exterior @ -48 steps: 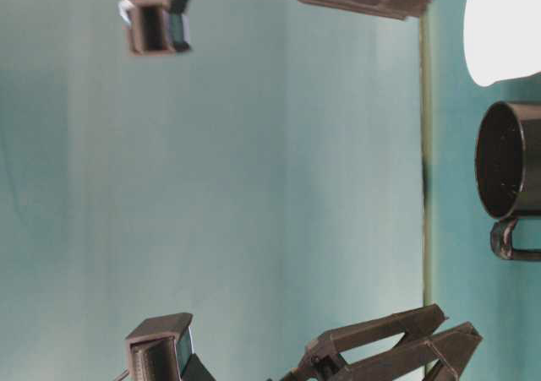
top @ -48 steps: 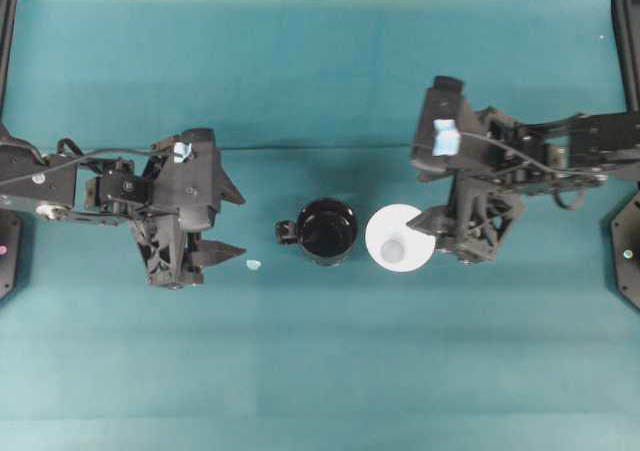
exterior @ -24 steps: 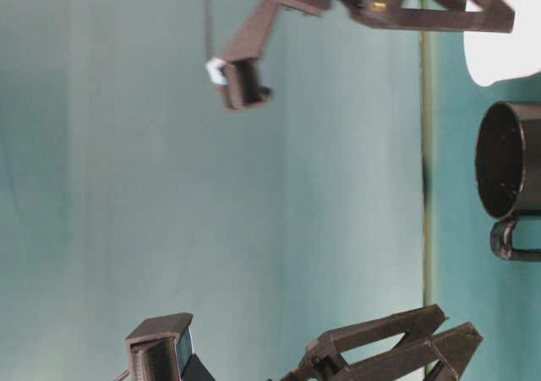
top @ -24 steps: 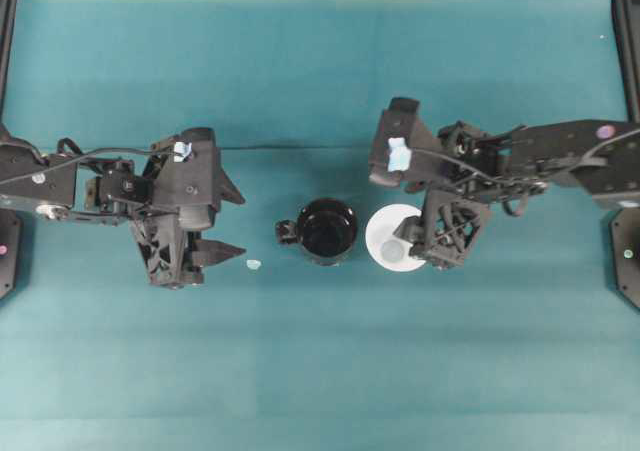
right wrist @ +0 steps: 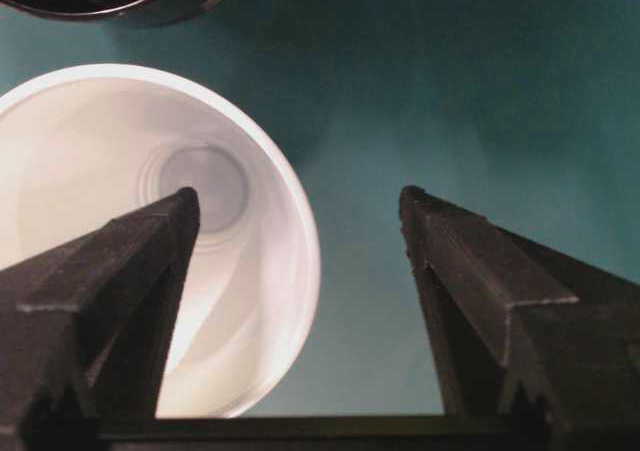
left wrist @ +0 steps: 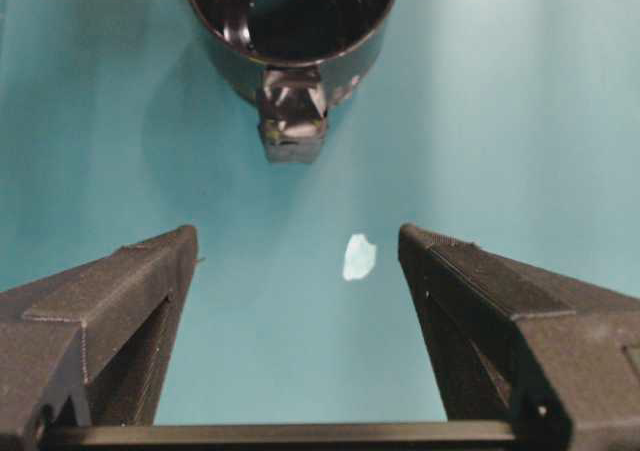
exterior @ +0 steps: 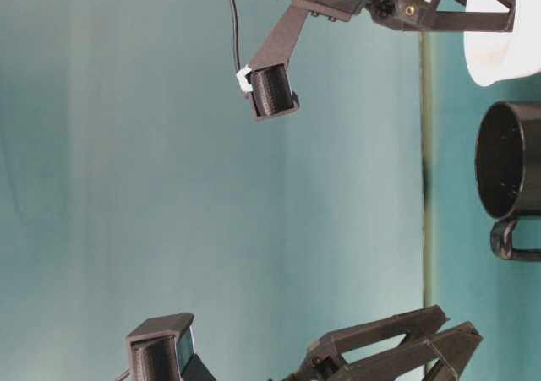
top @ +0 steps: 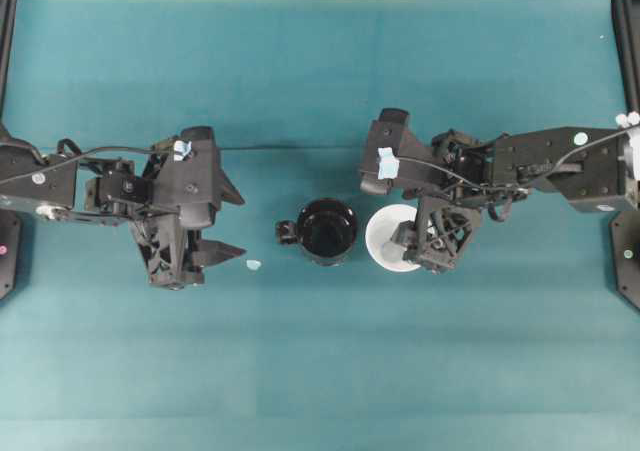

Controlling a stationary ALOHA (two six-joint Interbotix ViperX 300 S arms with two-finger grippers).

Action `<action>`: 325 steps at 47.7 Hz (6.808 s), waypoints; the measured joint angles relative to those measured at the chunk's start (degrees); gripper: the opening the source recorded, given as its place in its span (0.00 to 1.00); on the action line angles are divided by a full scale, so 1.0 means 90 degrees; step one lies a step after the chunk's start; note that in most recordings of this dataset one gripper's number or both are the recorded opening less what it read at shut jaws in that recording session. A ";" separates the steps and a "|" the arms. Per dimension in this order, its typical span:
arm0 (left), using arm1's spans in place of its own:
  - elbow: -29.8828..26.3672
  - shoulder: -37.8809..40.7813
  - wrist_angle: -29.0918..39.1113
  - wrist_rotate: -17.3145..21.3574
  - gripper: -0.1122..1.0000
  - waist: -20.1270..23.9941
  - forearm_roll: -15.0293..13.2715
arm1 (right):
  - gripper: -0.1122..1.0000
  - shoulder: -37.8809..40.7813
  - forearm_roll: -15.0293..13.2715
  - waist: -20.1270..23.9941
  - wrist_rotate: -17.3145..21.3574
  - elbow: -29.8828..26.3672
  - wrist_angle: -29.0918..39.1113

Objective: Put a paper cup into the cup holder on your left arm.

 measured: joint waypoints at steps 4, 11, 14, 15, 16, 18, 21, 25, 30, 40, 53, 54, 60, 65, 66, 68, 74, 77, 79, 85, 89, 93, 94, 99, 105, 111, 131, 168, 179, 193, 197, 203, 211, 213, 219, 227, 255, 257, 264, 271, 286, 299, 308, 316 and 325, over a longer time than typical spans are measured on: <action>-0.0010 -0.0010 -0.0010 -0.0020 0.88 0.0000 0.0010 | 0.67 0.0000 0.0000 0.0000 0.0000 -0.0010 0.0000; 0.0000 0.0000 -0.0020 0.0000 0.87 -0.0049 0.0010 | 0.40 0.0000 0.0010 0.0000 0.0000 -0.0078 0.0000; 0.0000 -0.0010 -0.0020 -0.0039 0.87 -0.0078 0.0010 | 0.28 0.0000 0.0000 0.0000 0.0000 -0.0117 -0.0010; 0.0000 -0.0010 -0.0020 -0.0020 0.87 -0.0078 0.0000 | 0.24 0.0000 0.0010 0.0000 0.0000 -0.0137 -0.0010; 0.0000 -0.0010 -0.0020 -0.0010 0.87 -0.0078 0.0000 | 0.21 0.0000 0.0020 0.0000 0.0000 -0.0146 0.0000; 0.0000 0.0000 -0.0020 -0.0029 0.87 -0.0088 0.0010 | 0.17 -0.0010 0.0049 0.0000 0.0000 -0.0166 0.0000; 0.0000 0.0000 -0.0020 -0.0020 0.87 -0.0098 0.0000 | 0.12 -0.0010 0.0088 0.0000 0.0000 -0.0195 0.0000; 0.0000 0.0000 -0.0039 -0.0029 0.87 -0.0098 0.0000 | 0.09 0.0000 0.0117 0.0000 0.0000 -0.0195 0.0059; -0.0010 0.0000 -0.0049 -0.0049 0.87 -0.0098 0.0010 | 0.09 -0.0010 0.0127 0.0000 0.0000 -0.0205 0.0127; -0.0010 0.0000 -0.0049 -0.0039 0.87 -0.0098 0.0000 | 0.09 -0.0137 0.0205 0.0020 -0.0010 -0.0195 0.0547; -0.0010 0.0000 -0.0049 -0.0039 0.87 -0.0098 0.0000 | 0.09 -0.1055 0.0381 -0.0059 0.0000 -0.0400 0.1494; -0.0010 0.0000 -0.0049 -0.0039 0.87 -0.0098 0.0010 | 0.09 -0.1113 0.0410 -0.0078 0.0020 -0.0449 0.1543; 0.0000 0.0000 -0.0049 -0.0039 0.87 -0.0098 0.0000 | 0.09 -0.1318 0.0527 -0.0156 0.0049 -0.0713 0.1777; -0.0010 0.0010 -0.0059 -0.0039 0.87 -0.0107 0.0000 | 0.09 -0.1299 0.0557 -0.0156 0.0088 -0.1006 0.1846; -0.0010 0.0010 -0.0059 -0.0039 0.87 -0.0117 0.0000 | 0.09 -0.1279 0.0557 -0.0156 0.0088 -0.1074 0.1865; -0.0010 0.0010 -0.0059 -0.0039 0.87 -0.0117 0.0000 | 0.09 -0.1211 0.0566 -0.0156 0.0088 -0.1201 0.1865; 0.0000 0.0010 -0.0059 -0.0039 0.87 -0.0127 0.0000 | 0.09 -0.0898 0.0557 -0.0156 0.0088 -0.1582 0.1875; -0.0010 0.0000 -0.0059 -0.0039 0.87 -0.0137 0.0000 | 0.09 -0.0752 0.0557 -0.0156 0.0088 -0.1787 0.1885; -0.0010 0.0010 -0.0049 -0.0039 0.87 -0.0137 0.0010 | 0.09 -0.0654 0.0547 -0.0156 0.0088 -0.1924 0.1885; -0.0010 0.0010 -0.0059 -0.0039 0.87 -0.0146 0.0000 | 0.09 -0.0361 0.0537 -0.0156 0.0088 -0.2246 0.1875; -0.0010 0.0020 -0.0049 -0.0049 0.87 -0.0146 0.0000 | 0.09 -0.0166 0.0537 -0.0156 0.0088 -0.2354 0.1875; -0.0010 0.0029 -0.0059 -0.0039 0.87 -0.0146 0.0000 | 0.09 0.0049 0.0527 -0.0156 0.0088 -0.2412 0.1875; -0.0010 0.0029 -0.0059 -0.0039 0.87 -0.0146 0.0000 | 0.09 0.0098 0.0527 -0.0166 0.0088 -0.2422 0.1875; -0.0020 0.0059 -0.0059 -0.0039 0.87 -0.0156 0.0010 | 0.09 0.0313 0.0527 -0.0166 0.0088 -0.2422 0.1875; -0.0088 0.0137 -0.0059 -0.0039 0.87 -0.0166 0.0000 | 0.09 0.0527 0.0527 -0.0166 0.0088 -0.2432 0.1680; -0.0156 0.0215 -0.0059 -0.0039 0.87 -0.0176 0.0010 | 0.09 0.0654 0.0527 -0.0186 0.0088 -0.2432 0.1436; -0.0234 0.0303 -0.0059 -0.0039 0.87 -0.0176 0.0010 | 0.09 0.0879 0.0518 -0.0195 0.0088 -0.2412 0.1377; -0.0234 0.0342 -0.0059 -0.0029 0.87 -0.0176 0.0000 | 0.09 0.1113 0.0459 -0.0195 0.0078 -0.2402 0.1387; -0.0234 0.0352 -0.0059 -0.0039 0.87 -0.0176 0.0000 | 0.14 0.1113 0.0469 -0.0195 0.0088 -0.2402 0.1318; -0.0234 0.0361 -0.0137 -0.0029 0.87 -0.0176 0.0000 | 0.50 0.1113 0.0537 -0.0205 0.0088 -0.2393 0.1357; -0.0234 0.0361 -0.0137 -0.0029 0.87 -0.0166 0.0000 | 0.69 0.1113 0.0537 -0.0205 0.0088 -0.2383 0.1367; -0.0234 0.0371 -0.0146 -0.0029 0.87 -0.0127 0.0010 | 0.88 0.1113 0.0537 -0.0205 0.0088 -0.2373 0.1357; -0.0234 0.0371 -0.0176 -0.0029 0.87 -0.0127 0.0000 | 0.85 0.1113 0.0537 -0.0205 0.0088 -0.2354 0.1348; -0.0234 0.0371 -0.0186 -0.0029 0.87 -0.0127 0.0000 | 0.85 0.1113 0.0537 -0.0205 0.0088 -0.2344 0.1348; -0.0234 0.0371 -0.0186 -0.0029 0.87 -0.0117 0.0010 | 0.85 0.1113 0.0537 -0.0205 0.0088 -0.2324 0.1348; -0.0234 0.0371 -0.0186 -0.0029 0.87 -0.0117 0.0000 | 0.85 0.1104 0.0537 -0.0205 0.0088 -0.2314 0.1338; -0.0234 0.0371 -0.0186 -0.0029 0.87 -0.0107 0.0010 | 0.86 0.0176 0.0518 -0.0205 0.0088 -0.1699 0.1162; -0.0234 0.0381 -0.0186 -0.0029 0.87 -0.0117 0.0010 | 0.85 0.0078 0.0518 -0.0186 0.0088 -0.1592 0.1045; -0.0234 0.0381 -0.0195 -0.0029 0.87 -0.0117 0.0000 | 0.85 -0.0234 0.0518 -0.0166 0.0078 -0.1289 0.0654; -0.0234 0.0381 -0.0195 -0.0029 0.87 -0.0117 0.0000 | 0.85 -0.0439 0.0518 -0.0146 0.0078 -0.1123 0.0479; -0.0234 0.0381 -0.0195 -0.0029 0.87 -0.0107 0.0000 | 0.85 -0.0752 0.0518 -0.0068 0.0078 -0.0830 0.0430; -0.0234 0.0381 -0.0195 -0.0029 0.87 -0.0117 0.0000 | 0.86 -0.0937 0.0518 0.0088 -0.0186 -0.0684 0.0430; -0.0234 0.0381 -0.0195 -0.0029 0.87 -0.0117 0.0000 | 0.86 -0.1016 0.0518 0.0176 -0.0381 -0.0615 0.0430; -0.0234 0.0381 -0.0195 -0.0029 0.87 -0.0117 0.0000 | 0.86 -0.1025 0.0518 0.0186 -0.0371 -0.0615 0.0430; -0.0234 0.0381 -0.0195 -0.0029 0.87 -0.0117 0.0000 | 0.86 -0.1025 0.0518 0.0195 -0.0371 -0.0615 0.0430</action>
